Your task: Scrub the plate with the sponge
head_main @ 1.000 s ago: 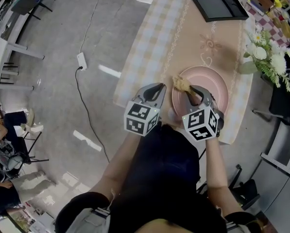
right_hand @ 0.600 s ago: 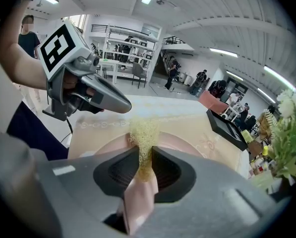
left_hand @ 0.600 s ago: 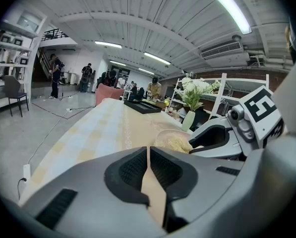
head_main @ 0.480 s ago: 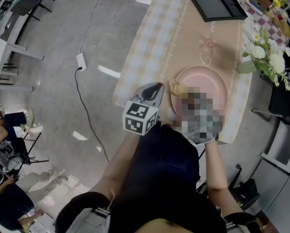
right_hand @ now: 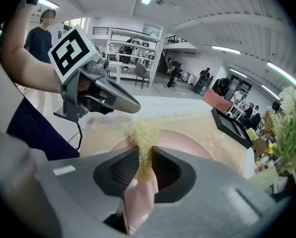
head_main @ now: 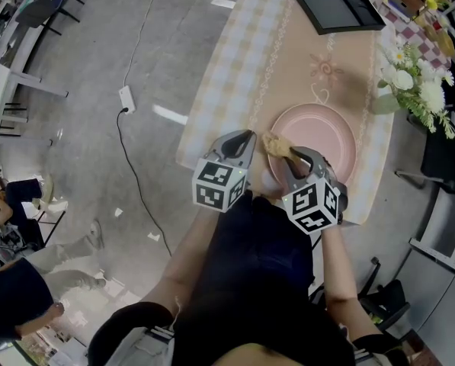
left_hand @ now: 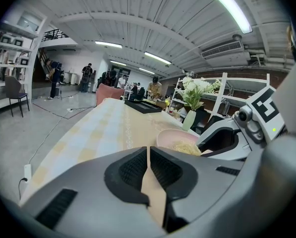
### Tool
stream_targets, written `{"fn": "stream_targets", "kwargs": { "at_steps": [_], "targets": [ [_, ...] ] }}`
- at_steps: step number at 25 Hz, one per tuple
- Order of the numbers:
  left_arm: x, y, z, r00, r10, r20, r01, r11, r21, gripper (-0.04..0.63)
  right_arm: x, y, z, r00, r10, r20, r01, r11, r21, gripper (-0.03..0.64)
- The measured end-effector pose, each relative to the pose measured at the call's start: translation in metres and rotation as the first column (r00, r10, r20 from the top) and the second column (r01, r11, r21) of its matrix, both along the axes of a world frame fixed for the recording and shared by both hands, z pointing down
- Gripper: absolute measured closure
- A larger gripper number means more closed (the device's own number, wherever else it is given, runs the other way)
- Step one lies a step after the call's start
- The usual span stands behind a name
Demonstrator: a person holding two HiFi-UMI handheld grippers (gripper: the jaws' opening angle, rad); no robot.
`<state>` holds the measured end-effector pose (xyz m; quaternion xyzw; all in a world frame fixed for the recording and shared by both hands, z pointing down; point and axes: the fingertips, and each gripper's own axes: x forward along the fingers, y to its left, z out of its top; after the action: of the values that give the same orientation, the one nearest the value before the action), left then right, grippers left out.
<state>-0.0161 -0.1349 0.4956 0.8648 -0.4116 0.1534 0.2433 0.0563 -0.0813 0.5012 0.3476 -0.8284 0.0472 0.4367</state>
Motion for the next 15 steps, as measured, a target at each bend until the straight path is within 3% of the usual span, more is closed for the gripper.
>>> {"fn": "stream_targets", "kwargs": {
  "at_steps": [15],
  "targets": [
    [-0.003, 0.0, -0.003, 1.0, -0.005, 0.002, 0.005, 1.0, 0.006, 0.569, -0.005, 0.02, -0.002, 0.999, -0.031, 0.029, 0.032, 0.999, -0.042, 0.537]
  ]
}}
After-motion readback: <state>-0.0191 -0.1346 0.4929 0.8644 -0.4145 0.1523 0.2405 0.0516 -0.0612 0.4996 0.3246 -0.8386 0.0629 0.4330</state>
